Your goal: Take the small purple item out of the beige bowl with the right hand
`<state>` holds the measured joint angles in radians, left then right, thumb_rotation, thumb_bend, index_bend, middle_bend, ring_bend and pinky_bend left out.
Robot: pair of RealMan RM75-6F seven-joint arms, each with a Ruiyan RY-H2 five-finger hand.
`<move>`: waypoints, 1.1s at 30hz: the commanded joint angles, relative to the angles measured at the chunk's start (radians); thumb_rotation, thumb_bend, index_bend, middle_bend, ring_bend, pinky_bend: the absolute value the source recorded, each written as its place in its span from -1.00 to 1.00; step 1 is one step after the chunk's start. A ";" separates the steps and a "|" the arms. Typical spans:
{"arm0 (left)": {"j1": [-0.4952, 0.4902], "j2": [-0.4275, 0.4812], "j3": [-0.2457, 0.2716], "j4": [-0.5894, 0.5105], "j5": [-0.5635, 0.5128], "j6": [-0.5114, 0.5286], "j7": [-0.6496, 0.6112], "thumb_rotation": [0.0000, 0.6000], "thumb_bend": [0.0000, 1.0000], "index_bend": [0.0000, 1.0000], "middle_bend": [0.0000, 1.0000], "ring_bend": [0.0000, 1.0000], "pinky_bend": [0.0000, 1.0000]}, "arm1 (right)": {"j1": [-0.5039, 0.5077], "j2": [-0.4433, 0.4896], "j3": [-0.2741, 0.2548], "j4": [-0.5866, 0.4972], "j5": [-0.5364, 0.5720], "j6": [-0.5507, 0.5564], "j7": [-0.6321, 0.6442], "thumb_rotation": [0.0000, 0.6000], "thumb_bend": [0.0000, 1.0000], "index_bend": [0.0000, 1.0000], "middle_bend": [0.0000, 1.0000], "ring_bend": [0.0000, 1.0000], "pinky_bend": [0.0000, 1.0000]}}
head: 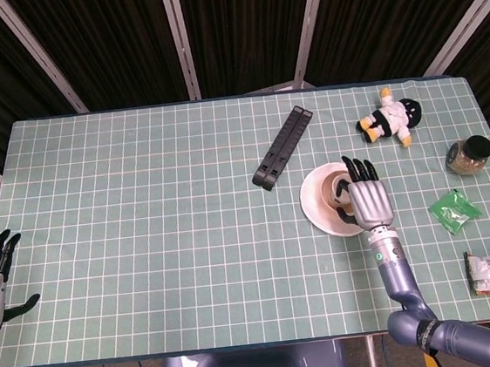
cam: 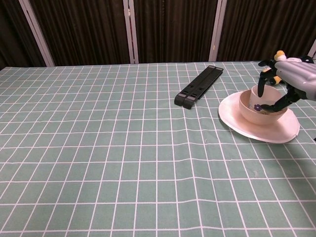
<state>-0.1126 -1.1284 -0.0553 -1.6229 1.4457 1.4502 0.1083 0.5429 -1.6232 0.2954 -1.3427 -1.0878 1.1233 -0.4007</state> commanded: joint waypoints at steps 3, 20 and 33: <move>-0.001 0.000 0.000 0.000 0.000 -0.002 0.001 1.00 -1.00 -1.00 -1.00 -1.00 -1.00 | 0.008 -0.019 0.000 0.044 0.007 -0.007 0.027 1.00 -0.37 0.06 -0.99 -1.00 -1.00; -0.001 0.001 0.001 0.002 0.002 -0.001 -0.006 1.00 -1.00 -1.00 -1.00 -1.00 -1.00 | 0.021 -0.041 -0.005 0.087 -0.002 0.007 0.054 1.00 -0.13 0.16 -0.95 -1.00 -1.00; 0.000 0.002 0.001 0.002 0.003 0.004 -0.005 1.00 -1.00 -1.00 -1.00 -1.00 -1.00 | -0.044 0.111 0.008 -0.145 -0.061 0.141 0.057 1.00 -0.14 0.18 -0.95 -1.00 -1.00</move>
<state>-0.1123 -1.1269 -0.0545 -1.6211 1.4487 1.4535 0.1028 0.5265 -1.5541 0.3015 -1.4392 -1.1446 1.2346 -0.3456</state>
